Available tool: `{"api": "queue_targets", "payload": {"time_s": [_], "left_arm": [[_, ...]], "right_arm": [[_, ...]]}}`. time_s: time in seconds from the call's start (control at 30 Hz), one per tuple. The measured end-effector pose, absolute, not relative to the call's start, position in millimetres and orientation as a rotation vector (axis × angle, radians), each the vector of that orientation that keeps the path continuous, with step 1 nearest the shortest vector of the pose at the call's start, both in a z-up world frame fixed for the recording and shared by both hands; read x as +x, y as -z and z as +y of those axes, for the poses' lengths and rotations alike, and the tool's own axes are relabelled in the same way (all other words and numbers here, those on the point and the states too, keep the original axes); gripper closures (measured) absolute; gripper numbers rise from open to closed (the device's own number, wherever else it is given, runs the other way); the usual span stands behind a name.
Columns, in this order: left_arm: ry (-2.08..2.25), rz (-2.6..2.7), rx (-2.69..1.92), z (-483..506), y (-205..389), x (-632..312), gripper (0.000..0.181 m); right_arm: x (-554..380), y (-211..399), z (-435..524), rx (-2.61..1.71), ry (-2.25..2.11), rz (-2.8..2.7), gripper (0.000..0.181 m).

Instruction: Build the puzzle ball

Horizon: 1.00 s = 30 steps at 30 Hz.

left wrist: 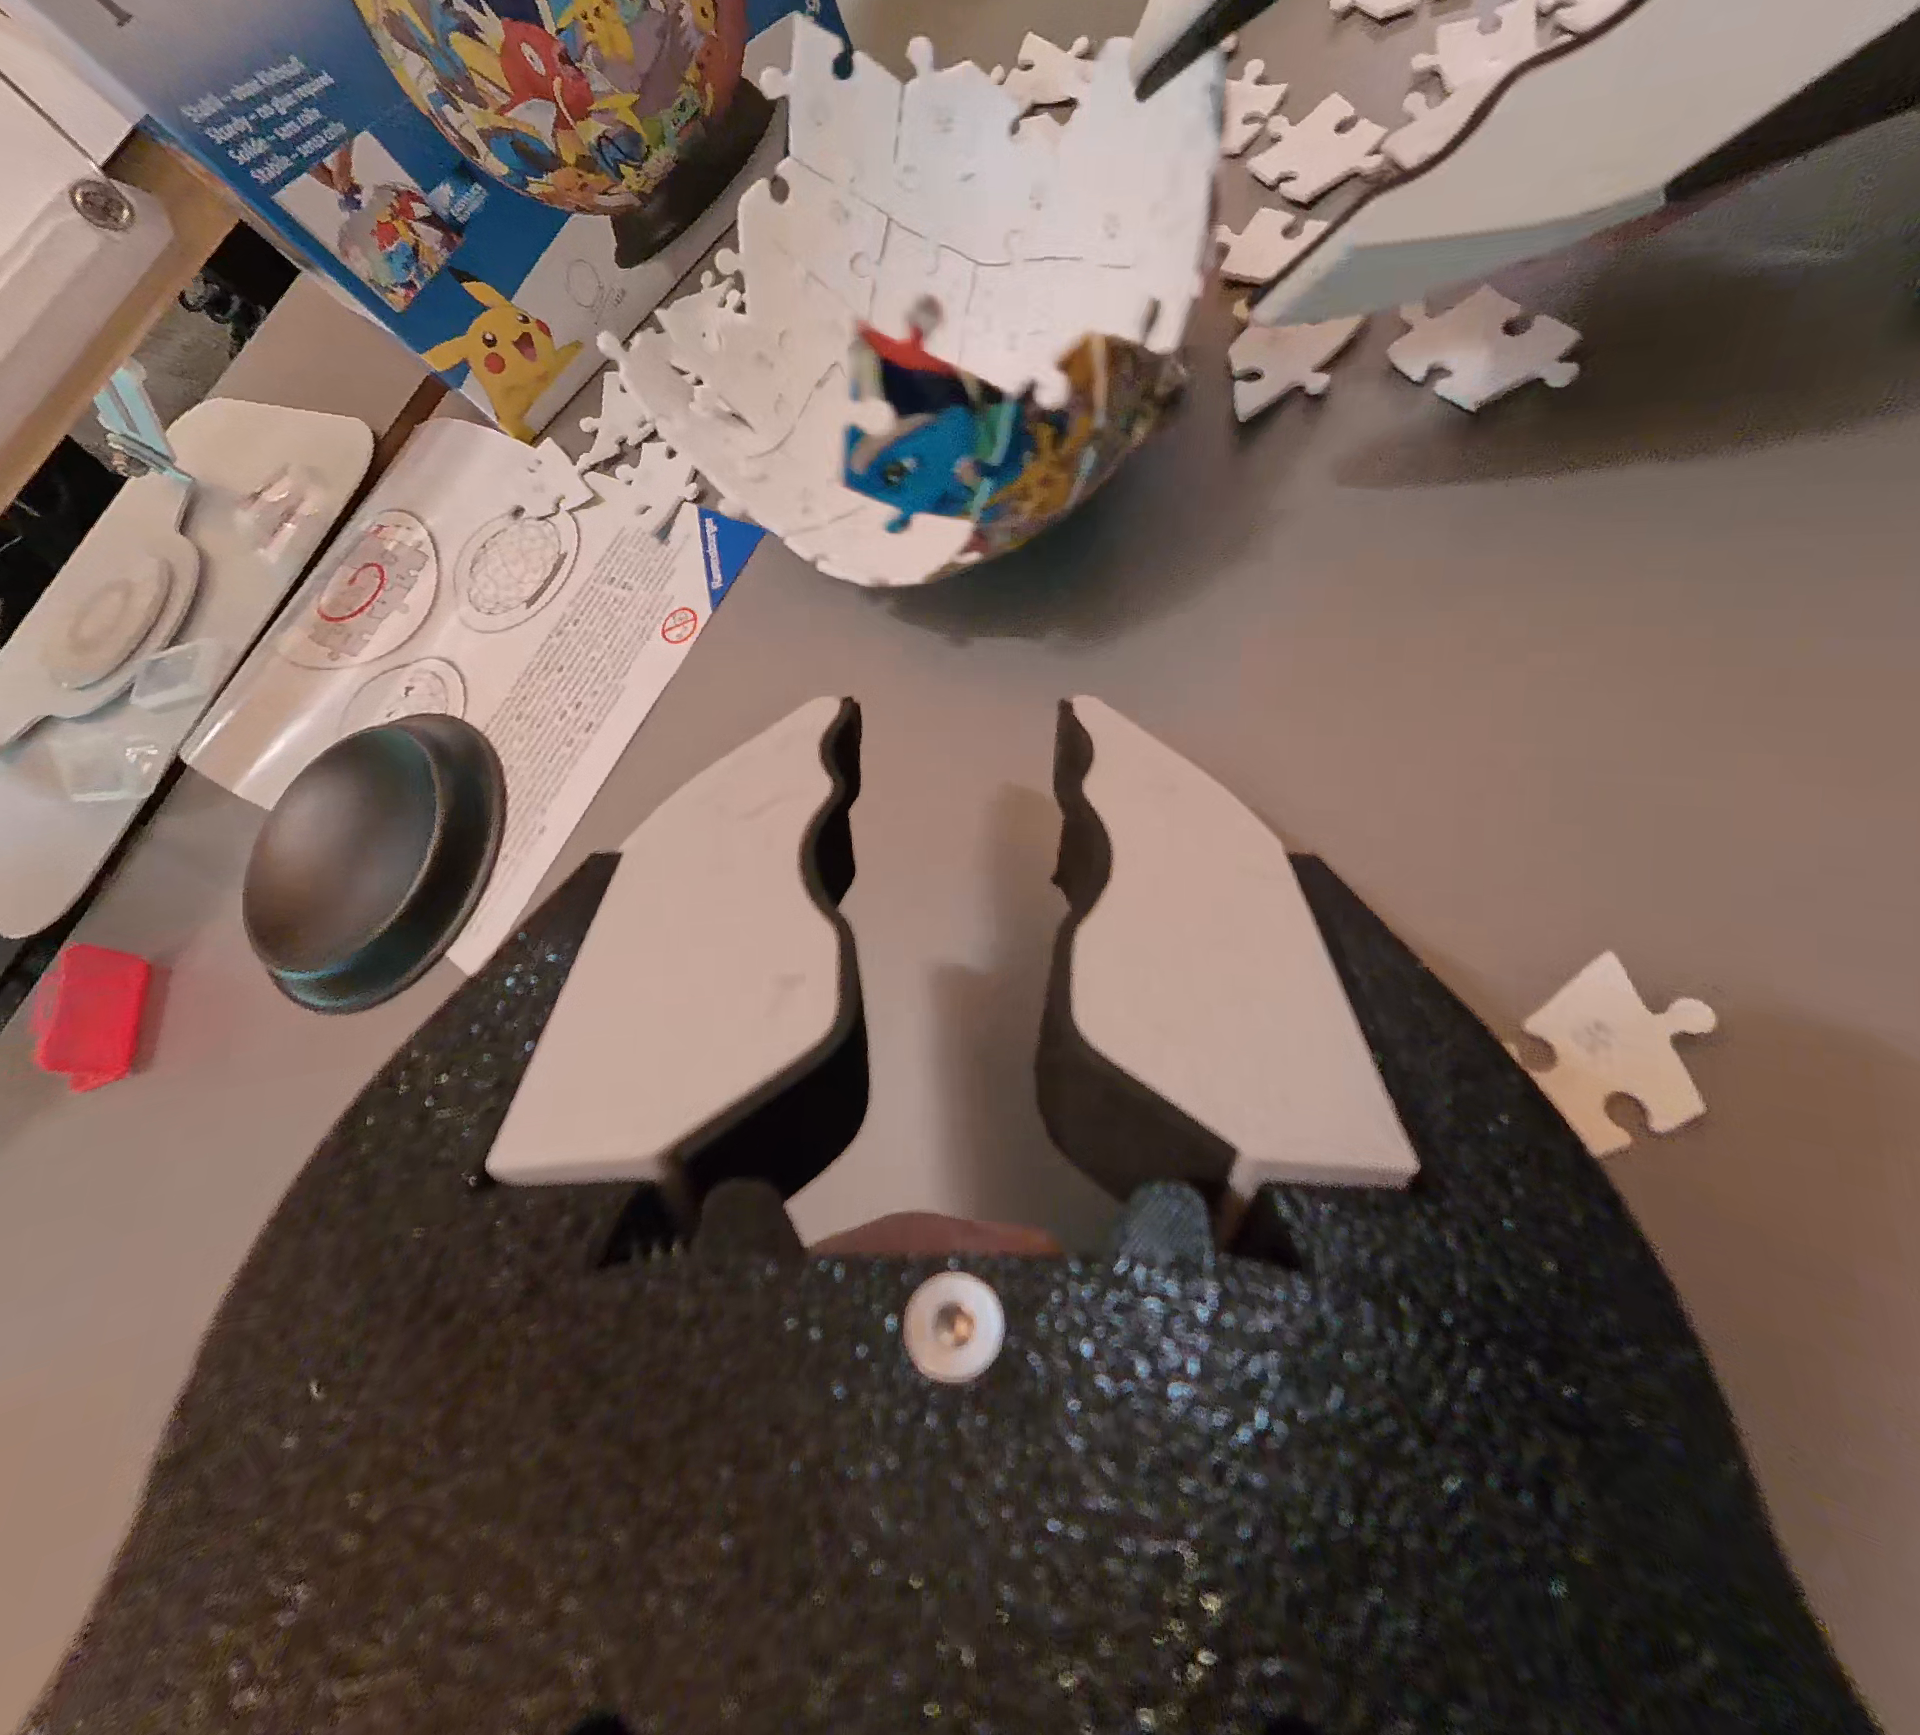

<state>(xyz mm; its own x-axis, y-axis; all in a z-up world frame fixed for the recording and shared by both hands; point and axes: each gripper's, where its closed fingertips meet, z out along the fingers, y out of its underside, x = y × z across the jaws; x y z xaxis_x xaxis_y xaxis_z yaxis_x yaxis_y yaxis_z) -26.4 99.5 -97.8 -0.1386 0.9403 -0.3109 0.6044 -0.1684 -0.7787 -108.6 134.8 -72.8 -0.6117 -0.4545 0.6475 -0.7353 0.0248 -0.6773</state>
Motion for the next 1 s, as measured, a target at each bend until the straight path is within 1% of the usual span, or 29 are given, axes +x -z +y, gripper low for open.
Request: {"api": "queue_targets", "payload": {"time_s": [0.37,0.43,0.5,0.57,0.63,0.67,0.7,0.77,0.83,0.9,0.97,1.0], "left_arm": [[-1.181,-1.681,-1.730,106.4,102.3,-32.5,0.147],[-1.198,-1.696,-1.674,103.1,97.8,-31.4,0.144],[-1.263,-1.730,-1.566,94.6,84.6,-28.1,0.136],[-1.401,-1.768,-1.445,83.0,59.8,-19.2,0.123],[-1.601,-1.748,-1.314,76.2,24.3,-5.9,0.121],[-1.713,-1.745,-1.234,71.9,6.7,4.0,0.118],[-1.822,-1.743,-1.150,68.2,-10.1,15.8,0.110],[-2.008,-1.740,-1.005,65.9,-38.6,41.7,0.108],[-2.146,-1.722,-0.909,68.8,-57.3,62.8,0.098],[-2.277,-1.728,-0.835,66.1,-60.4,81.6,0.089],[-2.295,-1.808,-0.823,56.7,-39.8,91.6,0.083],[-2.261,-1.875,-0.847,52.8,-25.7,93.6,0.080]], "right_arm": [[-117.7,76.3,126.9,1.200,-1.583,-2.076,0.146],[-120.8,76.2,125.8,1.188,-1.584,-2.096,0.146],[-123.4,74.8,125.4,1.190,-1.570,-2.096,0.145],[-126.1,73.9,125.0,1.190,-1.552,-2.100,0.145],[-129.5,71.7,124.6,1.186,-1.535,-2.097,0.145],[-130.8,69.8,124.4,1.179,-1.535,-2.098,0.145],[-131.3,67.8,124.6,1.178,-1.541,-2.103,0.145],[-133.0,60.9,126.4,1.169,-1.552,-2.098,0.145],[-134.8,47.2,131.7,1.155,-1.573,-2.072,0.144],[-135.6,20.2,139.1,1.081,-1.671,-1.997,0.143],[-131.8,-8.0,147.4,0.967,-1.841,-1.922,0.140],[-129.5,-12.8,149.8,0.927,-1.889,-1.915,0.135]]}}
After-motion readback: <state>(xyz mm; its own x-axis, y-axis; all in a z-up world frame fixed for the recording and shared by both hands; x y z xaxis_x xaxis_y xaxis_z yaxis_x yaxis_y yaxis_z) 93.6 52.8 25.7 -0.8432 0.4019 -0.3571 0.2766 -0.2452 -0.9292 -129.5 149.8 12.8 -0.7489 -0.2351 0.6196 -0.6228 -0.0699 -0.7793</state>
